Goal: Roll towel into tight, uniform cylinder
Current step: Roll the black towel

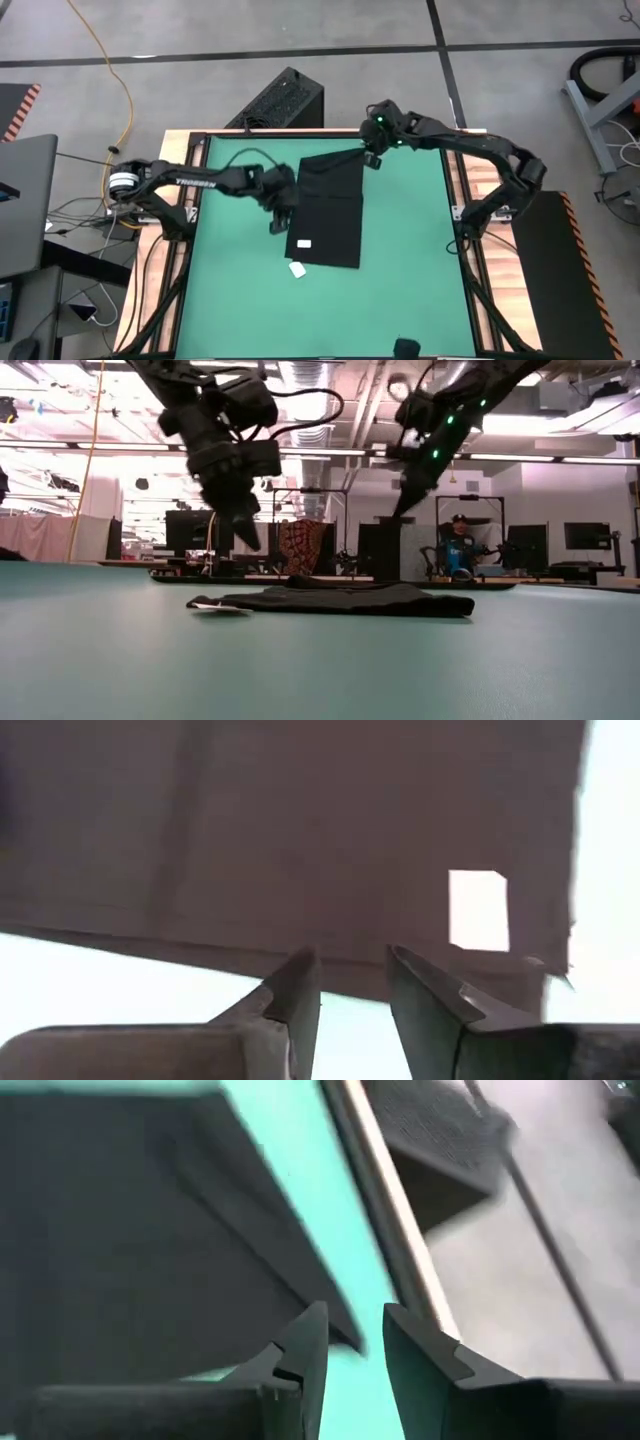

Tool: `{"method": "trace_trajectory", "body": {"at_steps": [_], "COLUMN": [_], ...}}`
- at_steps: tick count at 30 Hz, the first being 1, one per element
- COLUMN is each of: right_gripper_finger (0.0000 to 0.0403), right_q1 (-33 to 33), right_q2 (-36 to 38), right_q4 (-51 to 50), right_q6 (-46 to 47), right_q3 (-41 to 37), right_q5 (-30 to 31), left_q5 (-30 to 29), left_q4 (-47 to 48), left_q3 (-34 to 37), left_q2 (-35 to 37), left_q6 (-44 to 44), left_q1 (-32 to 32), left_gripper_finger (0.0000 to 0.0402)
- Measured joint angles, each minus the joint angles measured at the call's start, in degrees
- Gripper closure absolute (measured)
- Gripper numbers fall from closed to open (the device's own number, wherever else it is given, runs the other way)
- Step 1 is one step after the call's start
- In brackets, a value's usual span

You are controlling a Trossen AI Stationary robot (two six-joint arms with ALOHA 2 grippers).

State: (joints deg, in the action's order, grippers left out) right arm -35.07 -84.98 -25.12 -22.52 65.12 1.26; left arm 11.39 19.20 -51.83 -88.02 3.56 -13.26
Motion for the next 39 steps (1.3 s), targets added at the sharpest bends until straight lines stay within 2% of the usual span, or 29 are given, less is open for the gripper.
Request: {"method": "trace_trajectory", "body": {"at_steps": [4,9,11,14,20,23,26,32,39], "right_gripper_finger": [0.0276,0.0282,0.0284,0.0283,0.0267,0.0256,0.0242,0.0218,0.022], "right_q1": [4.02,19.11,26.41,35.71,47.0,49.49,50.2,51.27,51.06], "right_q2": [5.06,6.77,5.53,2.76,-7.65,-12.75,-17.61,-27.19,-32.57], "right_q4": [-1.99,-4.27,-1.53,5.26,22.98,31.01,36.03,36.85,35.64], "right_q6": [1.07,4.11,5.8,8.23,8.77,6.76,7.34,7.48,7.54], "right_q3": [0.1,-1.92,-3.84,-5.66,-5.99,-6.02,-4.62,1.87,7.06], "right_q5": [-10.6,-11.5,-8.57,-0.98,10.03,14.05,14.26,14.33,14.4], "left_q5": [-4.01,-15.35,-19.45,-24.27,-34.67,-37.26,-39.05,-38.71,-38.73], "left_q4": [-0.6,-4.25,-6.67,-9.13,-9.4,-9.54,-11.56,-17.26,-20.98], "left_q3": [2.75,6.1,7.54,9.49,14.05,14.89,15.38,15.73,15.62], "left_q2": [2.21,8.68,10.79,12.34,9.57,7.54,5.95,2.6,-1.38], "left_q6": [-4.01,-10.5,-13.84,-17.91,-24.69,-25.56,-26.43,-25.73,-25.97], "left_q1": [6.07,16.16,20.31,25.46,32.84,34.62,35.35,36.59,36.59], "left_gripper_finger": [0.0323,0.0351,0.0359,0.0368,0.0386,0.0399,0.0399,0.0401,0.0401]}}
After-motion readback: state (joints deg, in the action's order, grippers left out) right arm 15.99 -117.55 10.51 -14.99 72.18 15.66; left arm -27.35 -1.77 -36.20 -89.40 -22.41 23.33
